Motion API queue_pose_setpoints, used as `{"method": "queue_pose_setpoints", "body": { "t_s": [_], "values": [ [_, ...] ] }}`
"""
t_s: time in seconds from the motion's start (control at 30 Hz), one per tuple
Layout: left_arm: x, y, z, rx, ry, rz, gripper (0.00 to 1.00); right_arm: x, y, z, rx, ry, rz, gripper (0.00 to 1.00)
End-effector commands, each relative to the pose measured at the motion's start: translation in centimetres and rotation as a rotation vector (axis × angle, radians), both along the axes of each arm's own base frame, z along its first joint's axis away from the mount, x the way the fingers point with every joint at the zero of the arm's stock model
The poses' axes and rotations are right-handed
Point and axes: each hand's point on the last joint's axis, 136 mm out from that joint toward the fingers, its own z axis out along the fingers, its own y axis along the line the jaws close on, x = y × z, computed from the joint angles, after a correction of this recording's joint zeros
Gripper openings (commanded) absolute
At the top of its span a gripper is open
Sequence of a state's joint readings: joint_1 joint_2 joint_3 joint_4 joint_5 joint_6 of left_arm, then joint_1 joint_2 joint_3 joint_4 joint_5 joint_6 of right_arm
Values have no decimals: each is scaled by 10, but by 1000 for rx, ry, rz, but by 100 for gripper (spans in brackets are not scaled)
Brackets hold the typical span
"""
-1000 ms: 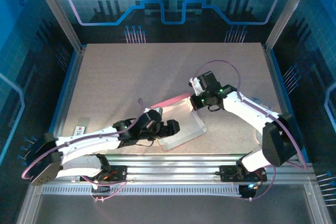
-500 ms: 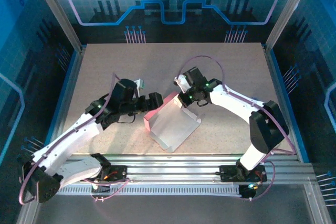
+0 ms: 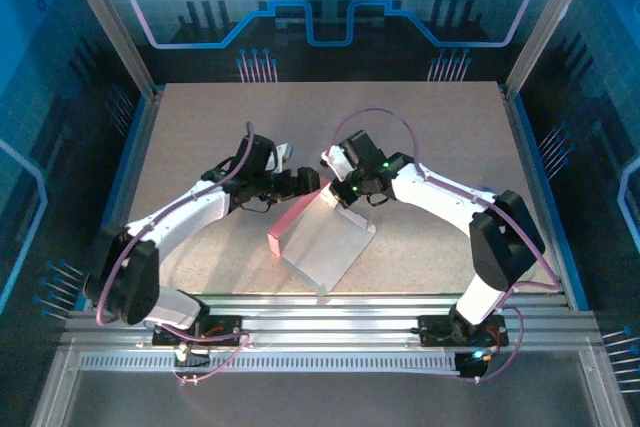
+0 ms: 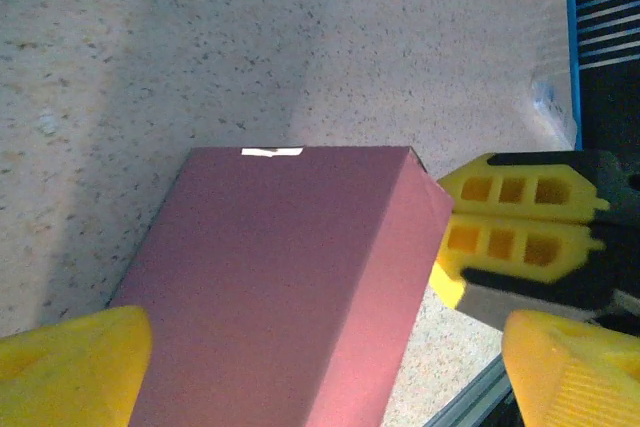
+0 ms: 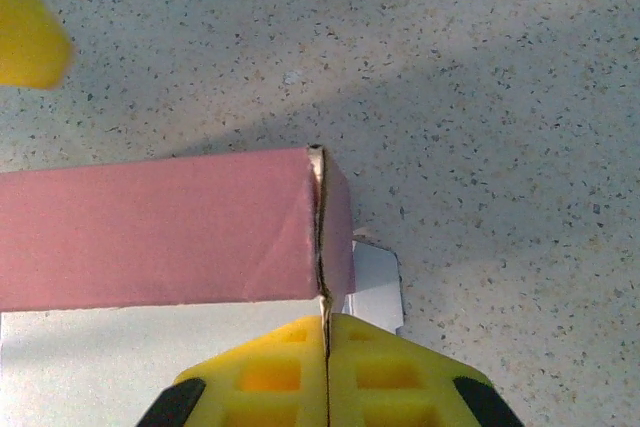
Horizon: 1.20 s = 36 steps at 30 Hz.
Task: Fold the paper box
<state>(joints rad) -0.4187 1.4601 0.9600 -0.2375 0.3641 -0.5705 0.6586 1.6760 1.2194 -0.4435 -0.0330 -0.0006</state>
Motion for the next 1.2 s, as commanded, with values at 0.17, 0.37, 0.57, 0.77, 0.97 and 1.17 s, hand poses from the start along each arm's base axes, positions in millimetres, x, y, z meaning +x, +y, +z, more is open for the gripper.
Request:
{"method": "queue_pose_setpoints", "body": {
  "t_s": [0.17, 0.37, 0.57, 0.77, 0.97, 1.17],
  "values": [
    [35, -19, 8, -61, -73, -55, 85, -16, 2, -19, -35, 62, 18, 8],
    [47, -19, -7, -57, -50, -35, 82, -17, 2, -20, -34, 62, 17, 7],
    [53, -23, -18, -62, -25, -38, 81, -17, 2, -22, -37, 65, 13, 7],
    [53, -24, -26, -58, -10, -40, 81, -17, 3, -23, -36, 67, 12, 7],
    [50, -21, -33, -44, 1, -42, 81, -16, 6, -13, -8, 64, -5, 11],
    [47, -18, -39, -37, 10, -45, 81, -17, 8, 10, 45, 42, -24, 16]
  ]
}}
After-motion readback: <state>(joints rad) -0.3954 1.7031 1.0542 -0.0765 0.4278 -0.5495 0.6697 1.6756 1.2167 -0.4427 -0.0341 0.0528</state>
